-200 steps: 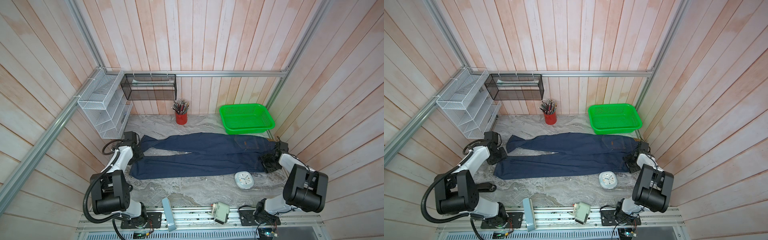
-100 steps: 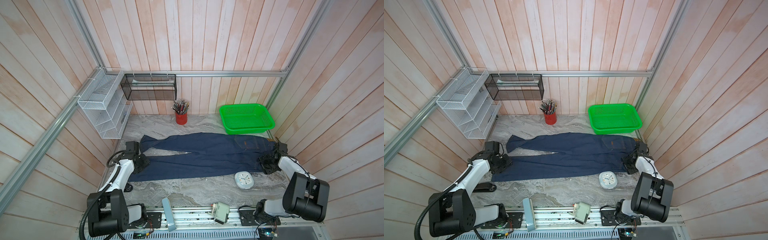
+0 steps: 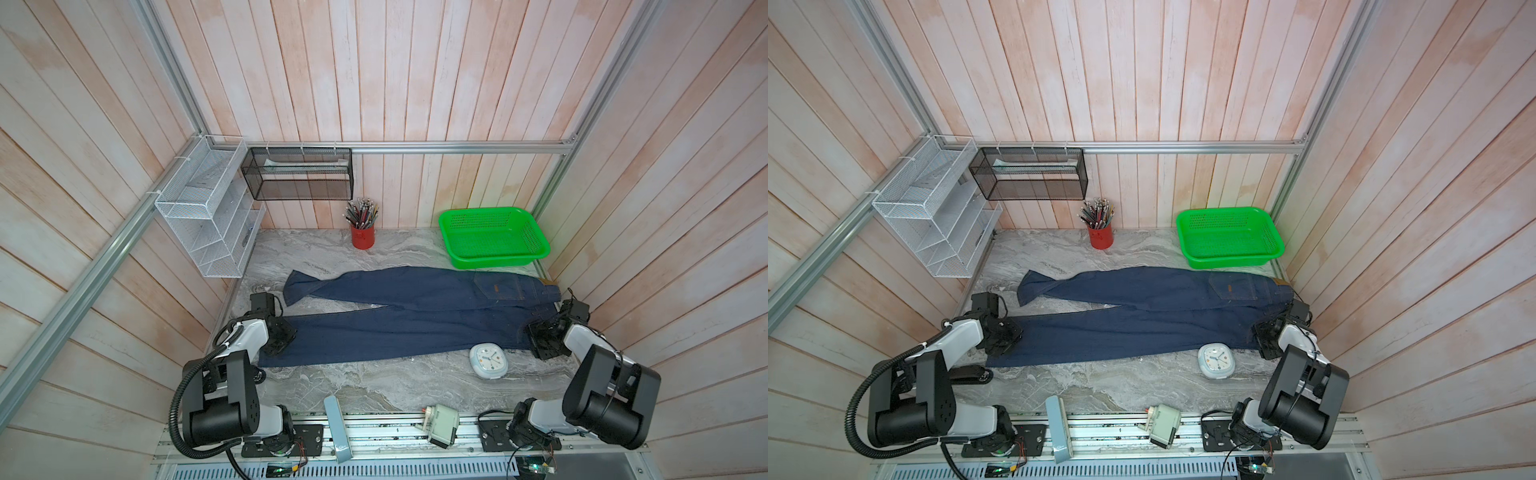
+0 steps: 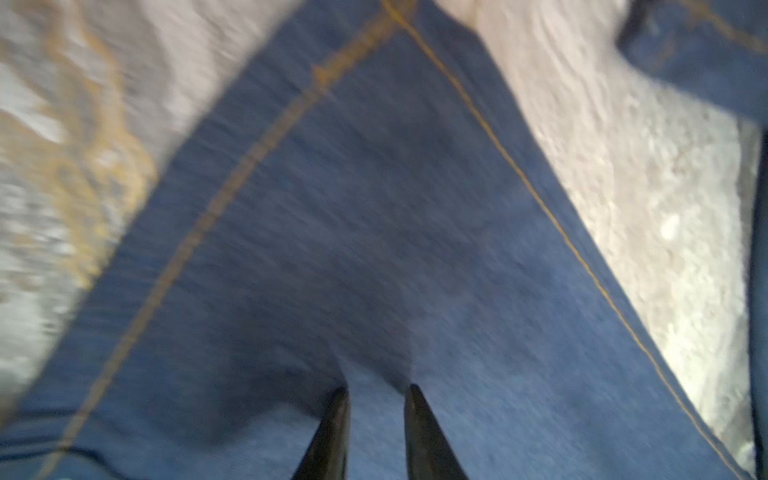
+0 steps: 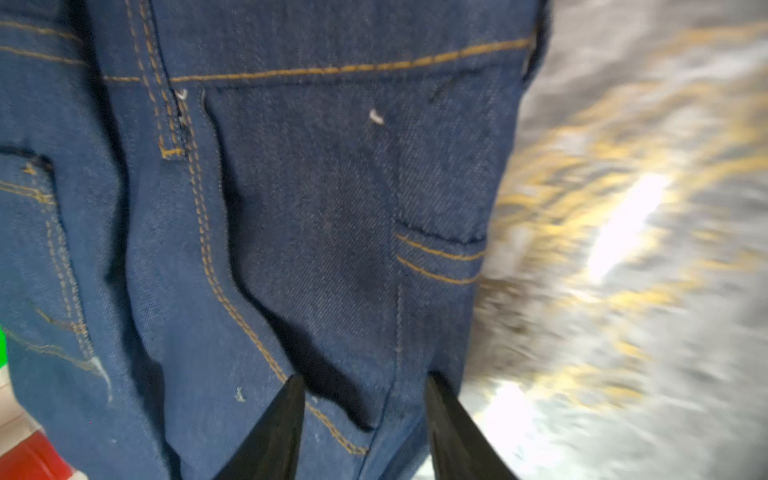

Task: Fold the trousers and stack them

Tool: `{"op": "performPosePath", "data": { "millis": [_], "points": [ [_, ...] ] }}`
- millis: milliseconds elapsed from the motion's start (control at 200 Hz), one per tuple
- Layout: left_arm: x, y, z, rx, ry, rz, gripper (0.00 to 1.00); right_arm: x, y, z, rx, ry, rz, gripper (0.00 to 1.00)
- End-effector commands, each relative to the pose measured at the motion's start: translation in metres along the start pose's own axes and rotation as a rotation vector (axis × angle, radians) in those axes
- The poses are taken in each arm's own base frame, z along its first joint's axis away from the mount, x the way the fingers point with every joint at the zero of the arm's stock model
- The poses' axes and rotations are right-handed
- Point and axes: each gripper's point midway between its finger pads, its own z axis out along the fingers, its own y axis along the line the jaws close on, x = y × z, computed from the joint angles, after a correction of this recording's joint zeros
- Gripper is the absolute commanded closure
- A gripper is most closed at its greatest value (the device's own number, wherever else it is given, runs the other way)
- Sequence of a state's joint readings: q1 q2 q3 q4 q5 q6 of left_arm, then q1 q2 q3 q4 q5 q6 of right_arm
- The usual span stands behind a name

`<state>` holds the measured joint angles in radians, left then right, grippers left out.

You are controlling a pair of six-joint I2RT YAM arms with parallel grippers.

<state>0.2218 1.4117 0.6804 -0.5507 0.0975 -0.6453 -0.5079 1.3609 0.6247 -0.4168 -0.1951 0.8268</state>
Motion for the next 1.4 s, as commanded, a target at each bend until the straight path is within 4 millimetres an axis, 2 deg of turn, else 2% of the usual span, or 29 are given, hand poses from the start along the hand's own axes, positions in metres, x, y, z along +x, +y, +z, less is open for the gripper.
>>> {"op": "performPosePath", "data": {
  "millis": [0, 130, 245, 310, 435, 500, 550, 620, 720, 800, 880, 1035, 1075, 1205, 1395],
  "points": [
    [0.009, 0.022, 0.007, -0.078, 0.022, 0.002, 0.71, 0.025, -0.066, 0.002, 0.247, 0.052, 0.017, 0.48],
    [0.006, 0.02, 0.002, -0.068, 0.005, 0.001, 0.68, 0.035, -0.071, -0.002, 0.253, 0.081, 0.013, 0.48],
    [-0.006, 0.005, -0.018, -0.01, -0.048, 0.012, 0.58, 0.025, -0.059, -0.008, 0.222, 0.054, -0.002, 0.48],
    [-0.018, -0.011, -0.038, 0.051, -0.095, 0.025, 0.51, 0.017, -0.045, -0.014, 0.184, 0.034, -0.003, 0.47],
    [-0.037, -0.054, -0.081, 0.159, -0.192, 0.087, 0.45, 0.0, -0.012, -0.029, 0.11, -0.015, -0.015, 0.44],
    [-0.043, -0.076, -0.095, 0.178, -0.226, 0.119, 0.42, -0.004, 0.005, -0.037, 0.079, -0.04, -0.031, 0.43],
    [-0.047, -0.093, -0.096, 0.201, -0.238, 0.128, 0.38, -0.005, 0.019, -0.043, 0.05, -0.056, -0.046, 0.43],
    [-0.054, -0.109, -0.089, 0.224, -0.245, 0.114, 0.34, -0.002, 0.035, -0.048, 0.013, -0.065, -0.063, 0.42],
    [-0.065, -0.122, -0.068, 0.245, -0.251, 0.069, 0.26, 0.003, 0.051, -0.051, -0.026, -0.058, -0.081, 0.43],
    [-0.071, -0.128, -0.049, 0.249, -0.243, 0.032, 0.22, 0.006, 0.058, -0.051, -0.051, -0.04, -0.092, 0.42],
    [-0.077, -0.136, -0.034, 0.279, -0.245, 0.006, 0.12, 0.006, 0.063, -0.05, -0.07, -0.031, -0.105, 0.43],
    [-0.082, -0.15, -0.006, 0.327, -0.218, -0.032, 0.08, 0.008, 0.072, -0.049, -0.114, -0.022, -0.113, 0.43],
    [-0.082, -0.152, 0.001, 0.337, -0.208, -0.04, 0.02, 0.008, 0.073, -0.047, -0.122, -0.016, -0.113, 0.43],
    [-0.082, -0.157, 0.022, 0.348, -0.18, -0.057, 0.02, 0.009, 0.075, -0.045, -0.129, -0.005, -0.112, 0.43],
    [-0.082, -0.163, 0.04, 0.377, -0.153, -0.096, 0.03, 0.008, 0.076, -0.044, -0.129, -0.006, -0.108, 0.43]
  ]
}}
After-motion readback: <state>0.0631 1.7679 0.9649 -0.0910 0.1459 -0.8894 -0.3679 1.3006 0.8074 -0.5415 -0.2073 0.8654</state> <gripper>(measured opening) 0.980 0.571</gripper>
